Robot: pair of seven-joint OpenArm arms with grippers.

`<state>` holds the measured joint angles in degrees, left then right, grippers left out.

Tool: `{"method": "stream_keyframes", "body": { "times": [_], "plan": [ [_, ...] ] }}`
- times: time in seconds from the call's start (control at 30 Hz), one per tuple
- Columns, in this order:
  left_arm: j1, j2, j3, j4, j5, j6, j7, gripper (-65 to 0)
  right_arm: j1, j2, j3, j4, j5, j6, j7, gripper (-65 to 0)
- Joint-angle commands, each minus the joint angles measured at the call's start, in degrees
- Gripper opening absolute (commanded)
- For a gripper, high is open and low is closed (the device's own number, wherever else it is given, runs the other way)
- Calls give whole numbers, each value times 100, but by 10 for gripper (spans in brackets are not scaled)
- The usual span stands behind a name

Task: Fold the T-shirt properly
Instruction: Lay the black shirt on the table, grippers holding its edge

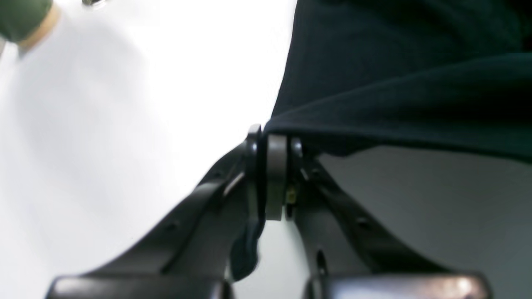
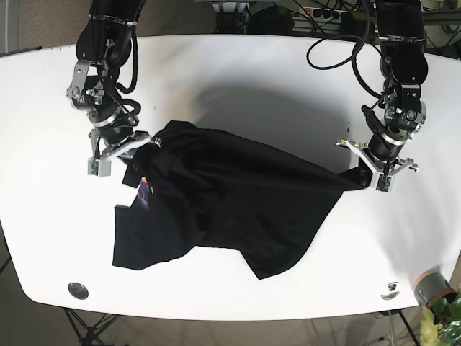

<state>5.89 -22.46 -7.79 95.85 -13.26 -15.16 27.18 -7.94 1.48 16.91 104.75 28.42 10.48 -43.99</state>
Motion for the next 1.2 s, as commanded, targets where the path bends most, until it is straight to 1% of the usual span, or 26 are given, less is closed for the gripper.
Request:
{"method": "stream_keyframes", "body": {
  "times": [0.0, 0.1, 0.13, 0.2, 0.3, 0.37, 0.4, 0.5, 0.57, 0.77, 0.9, 1.0, 1.17],
  "plan": [
    [75, -115, -157, 195, 20, 78, -146, -650, -212, 41, 28, 167, 151, 11, 139, -623],
    [312, -115, -342, 230, 20, 70, -146, -650, -476, 41, 28, 184, 239, 11, 139, -621],
    [382, -115, -412, 230, 20, 52, -155, -650, -590, 41, 28, 184, 256, 11, 139, -609],
    [479, -115, -509, 204, 20, -89, -155, -650, -757, 41, 10, 193, 248, 11, 139, -552],
    [593, -115, -676, 177, 20, -291, -155, -650, -995, 41, 19, 237, 248, 11, 139, -417],
    [708, -106, -781, 177, 20, -379, -164, -650, -1135, 41, 19, 334, 239, 29, 139, -350],
    [734, -106, -816, 177, 20, -414, -164, -650, -1197, 41, 19, 395, 248, 46, 139, -335],
    [760, -106, -869, 177, 20, -519, -164, -650, -1276, 41, 2, 571, 248, 55, 139, -331],
    [778, -106, -869, 177, 20, -563, -164, -650, -1311, 41, 2, 677, 230, 20, 139, -331],
    [848, -106, -1027, 177, 20, -563, -164, -650, -1478, 85, 19, 721, 248, 20, 122, -325],
    [883, -106, -1063, 177, 20, -563, -164, -650, -1733, 68, -60, 984, 274, 73, 113, -325],
    [883, -106, -1063, 177, 20, -563, -164, -650, -1759, 68, -280, 1020, 450, 73, 122, -325],
    [883, -106, -1063, 177, 20, -563, -164, -650, -1689, 85, -350, 1020, 696, 73, 131, -323]
  ]
}}
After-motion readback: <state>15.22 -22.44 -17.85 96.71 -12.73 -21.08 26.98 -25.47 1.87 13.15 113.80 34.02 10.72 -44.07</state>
